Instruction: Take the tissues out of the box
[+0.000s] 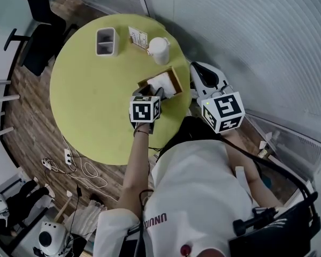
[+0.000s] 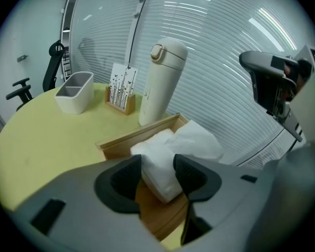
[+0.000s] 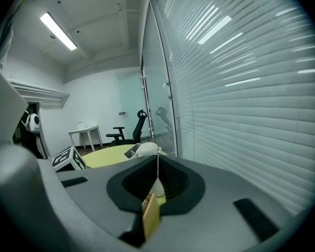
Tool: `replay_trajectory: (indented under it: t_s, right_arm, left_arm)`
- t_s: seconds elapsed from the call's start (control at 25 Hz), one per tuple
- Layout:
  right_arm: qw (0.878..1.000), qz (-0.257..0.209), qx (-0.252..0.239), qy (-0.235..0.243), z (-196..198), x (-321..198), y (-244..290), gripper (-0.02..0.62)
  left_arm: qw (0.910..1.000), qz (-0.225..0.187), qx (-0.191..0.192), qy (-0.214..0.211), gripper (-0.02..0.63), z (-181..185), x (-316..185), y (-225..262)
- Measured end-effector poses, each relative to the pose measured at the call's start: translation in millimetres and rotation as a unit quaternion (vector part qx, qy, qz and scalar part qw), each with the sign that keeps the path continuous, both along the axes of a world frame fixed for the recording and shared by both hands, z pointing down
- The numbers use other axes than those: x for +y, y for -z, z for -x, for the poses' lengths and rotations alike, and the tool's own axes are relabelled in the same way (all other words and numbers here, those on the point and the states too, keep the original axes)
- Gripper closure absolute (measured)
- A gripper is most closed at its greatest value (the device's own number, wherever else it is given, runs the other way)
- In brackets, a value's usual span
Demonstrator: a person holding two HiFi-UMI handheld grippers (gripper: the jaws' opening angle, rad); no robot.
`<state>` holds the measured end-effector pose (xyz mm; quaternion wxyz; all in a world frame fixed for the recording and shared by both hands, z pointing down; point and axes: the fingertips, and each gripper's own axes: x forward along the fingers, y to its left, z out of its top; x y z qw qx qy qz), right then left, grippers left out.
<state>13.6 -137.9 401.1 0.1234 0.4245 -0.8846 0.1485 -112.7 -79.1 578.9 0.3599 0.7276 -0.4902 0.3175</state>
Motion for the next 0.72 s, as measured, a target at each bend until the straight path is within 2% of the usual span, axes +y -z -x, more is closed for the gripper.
replay_trajectory:
  t_s: [0.24,0.72]
  right_arm:
    - [1.0,-0.002,0.002,0.0,-1.2,0.0,-0.5,0.575]
    - [1.0,0.001,0.004,-0.001,-1.6,-0.3,-2.1,0.575]
  left_arm:
    - [0.9998,0.006,-0.018,-0.009,0.399,0.4,0.1,-4.0]
    - [0.9984,0.011,-0.05,-0.024,0.469,4.5,1.2,-7.4]
